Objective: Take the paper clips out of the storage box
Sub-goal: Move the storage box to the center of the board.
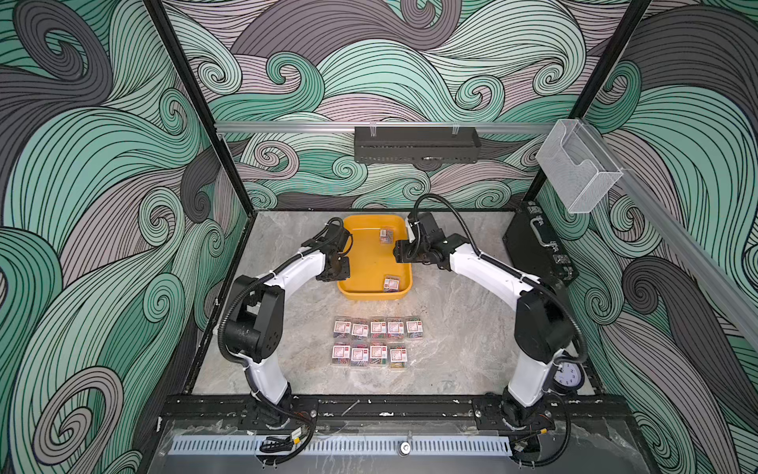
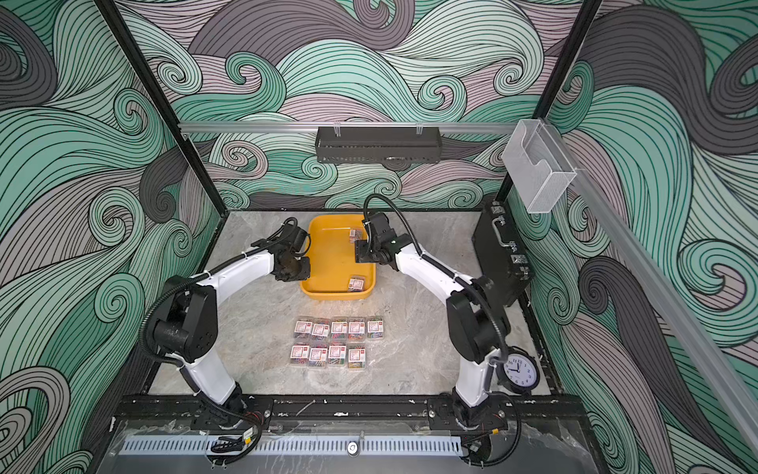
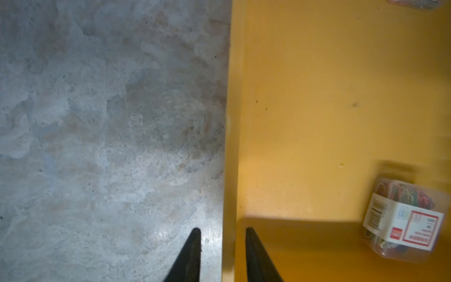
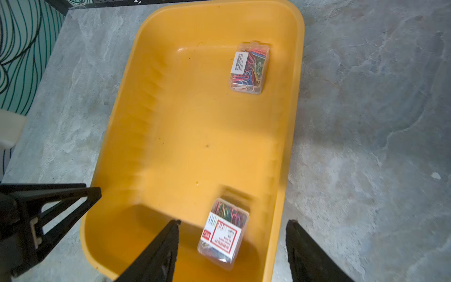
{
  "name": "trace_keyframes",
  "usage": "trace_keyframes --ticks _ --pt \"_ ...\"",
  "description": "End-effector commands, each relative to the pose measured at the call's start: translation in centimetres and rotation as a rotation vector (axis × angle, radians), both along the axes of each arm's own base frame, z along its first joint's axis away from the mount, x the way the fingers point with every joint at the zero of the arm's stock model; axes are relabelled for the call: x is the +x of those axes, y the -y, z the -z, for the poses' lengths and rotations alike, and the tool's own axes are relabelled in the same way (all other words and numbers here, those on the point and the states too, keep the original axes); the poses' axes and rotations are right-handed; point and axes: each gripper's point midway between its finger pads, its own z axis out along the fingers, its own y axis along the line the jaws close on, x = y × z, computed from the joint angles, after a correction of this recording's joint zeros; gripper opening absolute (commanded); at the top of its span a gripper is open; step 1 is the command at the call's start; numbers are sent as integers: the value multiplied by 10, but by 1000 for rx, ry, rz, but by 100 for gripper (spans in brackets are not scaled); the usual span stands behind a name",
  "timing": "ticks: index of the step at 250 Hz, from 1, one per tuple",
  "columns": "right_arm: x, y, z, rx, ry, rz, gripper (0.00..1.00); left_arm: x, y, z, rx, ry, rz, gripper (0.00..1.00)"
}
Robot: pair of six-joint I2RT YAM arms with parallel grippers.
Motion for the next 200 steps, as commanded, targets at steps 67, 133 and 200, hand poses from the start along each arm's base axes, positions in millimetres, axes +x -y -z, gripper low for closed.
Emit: trace_keyframes --ticks 67,133,200 --pt "69 -25 42 -147 -19 -43 69 4 20 -4 -66 24 65 14" --pt "118 -27 70 -201 7 9 71 -3 28 -1 -53 13 97 8" --pt "141 -13 89 -226 33 67 79 -11 34 -8 -48 13 112 8"
